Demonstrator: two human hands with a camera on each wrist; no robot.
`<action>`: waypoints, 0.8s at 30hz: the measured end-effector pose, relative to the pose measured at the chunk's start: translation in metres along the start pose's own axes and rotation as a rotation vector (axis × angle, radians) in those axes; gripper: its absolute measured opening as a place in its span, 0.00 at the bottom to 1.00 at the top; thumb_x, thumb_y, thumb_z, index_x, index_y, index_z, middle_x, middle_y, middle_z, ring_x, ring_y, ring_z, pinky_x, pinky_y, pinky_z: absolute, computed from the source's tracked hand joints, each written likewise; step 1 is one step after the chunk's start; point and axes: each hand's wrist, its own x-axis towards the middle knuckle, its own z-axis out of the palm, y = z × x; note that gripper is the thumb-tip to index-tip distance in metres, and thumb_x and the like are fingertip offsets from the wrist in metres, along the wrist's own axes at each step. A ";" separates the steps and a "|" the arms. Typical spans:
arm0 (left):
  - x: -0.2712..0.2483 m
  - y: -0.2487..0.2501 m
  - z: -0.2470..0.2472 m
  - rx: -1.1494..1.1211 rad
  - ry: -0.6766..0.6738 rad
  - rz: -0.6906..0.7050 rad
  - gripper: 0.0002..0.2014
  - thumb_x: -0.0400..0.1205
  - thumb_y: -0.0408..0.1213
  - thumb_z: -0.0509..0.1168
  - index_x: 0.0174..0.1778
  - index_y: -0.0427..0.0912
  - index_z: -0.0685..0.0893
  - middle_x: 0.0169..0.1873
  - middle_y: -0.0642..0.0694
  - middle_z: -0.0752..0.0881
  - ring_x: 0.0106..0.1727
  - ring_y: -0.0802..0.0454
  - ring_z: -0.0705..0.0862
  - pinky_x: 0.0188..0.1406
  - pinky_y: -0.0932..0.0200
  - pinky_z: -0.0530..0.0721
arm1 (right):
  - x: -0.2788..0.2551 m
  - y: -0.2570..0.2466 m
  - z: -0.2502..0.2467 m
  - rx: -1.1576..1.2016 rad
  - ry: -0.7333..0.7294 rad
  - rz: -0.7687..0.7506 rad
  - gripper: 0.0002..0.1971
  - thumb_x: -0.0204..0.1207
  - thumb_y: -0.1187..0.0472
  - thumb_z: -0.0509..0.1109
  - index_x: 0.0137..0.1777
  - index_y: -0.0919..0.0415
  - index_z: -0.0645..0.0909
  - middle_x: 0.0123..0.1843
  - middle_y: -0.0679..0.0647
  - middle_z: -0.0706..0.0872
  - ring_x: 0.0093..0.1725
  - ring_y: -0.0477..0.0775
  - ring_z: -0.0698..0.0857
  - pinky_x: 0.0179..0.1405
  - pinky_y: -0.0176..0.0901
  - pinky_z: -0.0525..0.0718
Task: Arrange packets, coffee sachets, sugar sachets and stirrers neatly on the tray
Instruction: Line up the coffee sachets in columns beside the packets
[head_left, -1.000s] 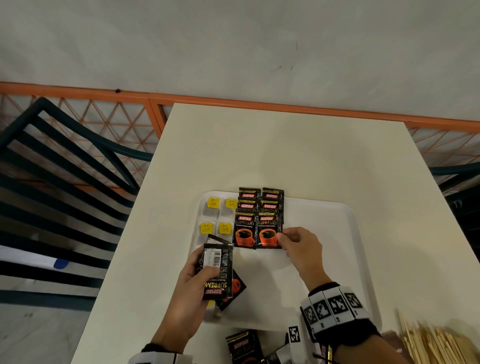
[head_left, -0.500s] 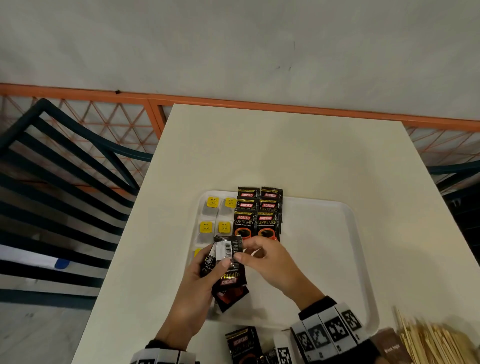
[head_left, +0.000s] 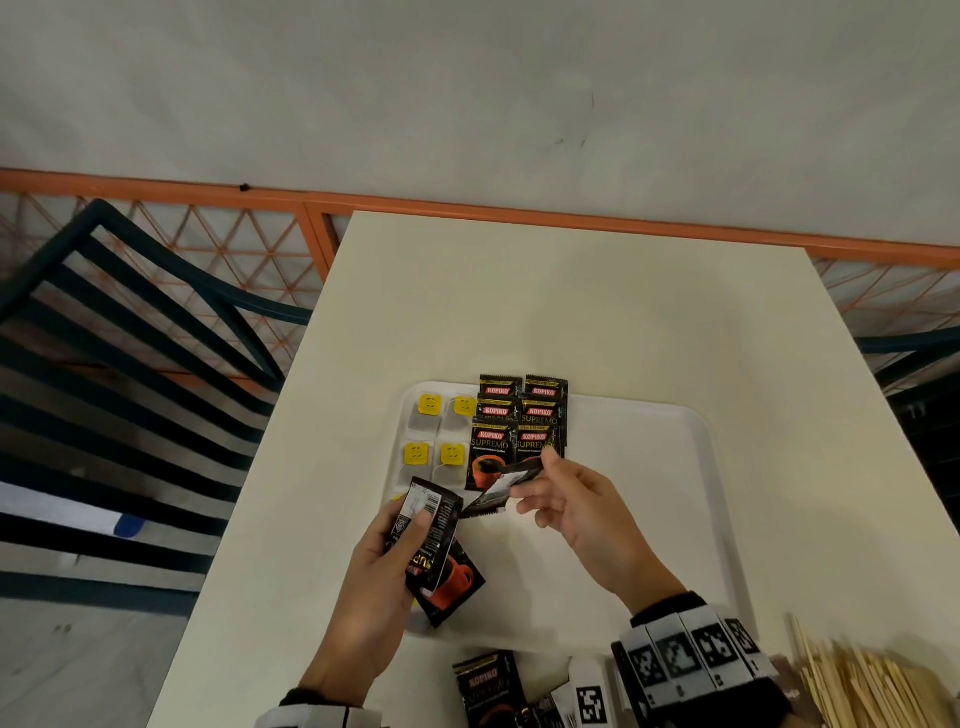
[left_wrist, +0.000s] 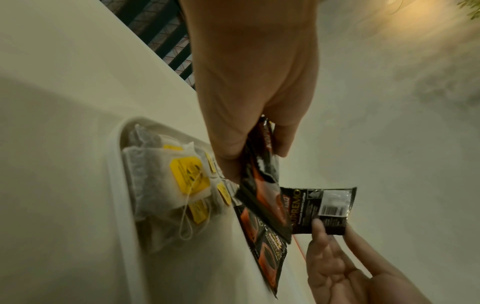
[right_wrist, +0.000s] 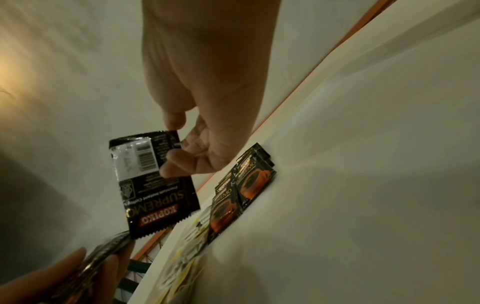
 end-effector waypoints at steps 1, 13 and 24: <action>0.000 0.000 -0.001 0.001 0.010 -0.001 0.10 0.82 0.32 0.60 0.55 0.43 0.83 0.43 0.46 0.91 0.40 0.54 0.90 0.33 0.63 0.87 | 0.001 0.001 0.001 -0.008 0.004 0.009 0.16 0.79 0.52 0.61 0.40 0.63 0.83 0.40 0.65 0.90 0.34 0.54 0.86 0.31 0.38 0.79; -0.002 0.005 -0.019 -0.002 0.087 0.020 0.09 0.81 0.32 0.60 0.52 0.44 0.84 0.43 0.45 0.91 0.42 0.49 0.89 0.49 0.48 0.83 | 0.020 0.025 -0.004 -0.341 0.144 0.031 0.15 0.71 0.66 0.74 0.56 0.62 0.77 0.48 0.58 0.87 0.43 0.51 0.85 0.33 0.35 0.81; -0.003 0.006 -0.018 0.033 0.103 -0.010 0.10 0.81 0.33 0.60 0.54 0.45 0.84 0.51 0.40 0.89 0.53 0.40 0.86 0.59 0.38 0.80 | 0.039 0.037 0.010 -0.512 0.269 -0.076 0.08 0.70 0.66 0.76 0.47 0.63 0.81 0.37 0.54 0.85 0.31 0.50 0.84 0.27 0.25 0.82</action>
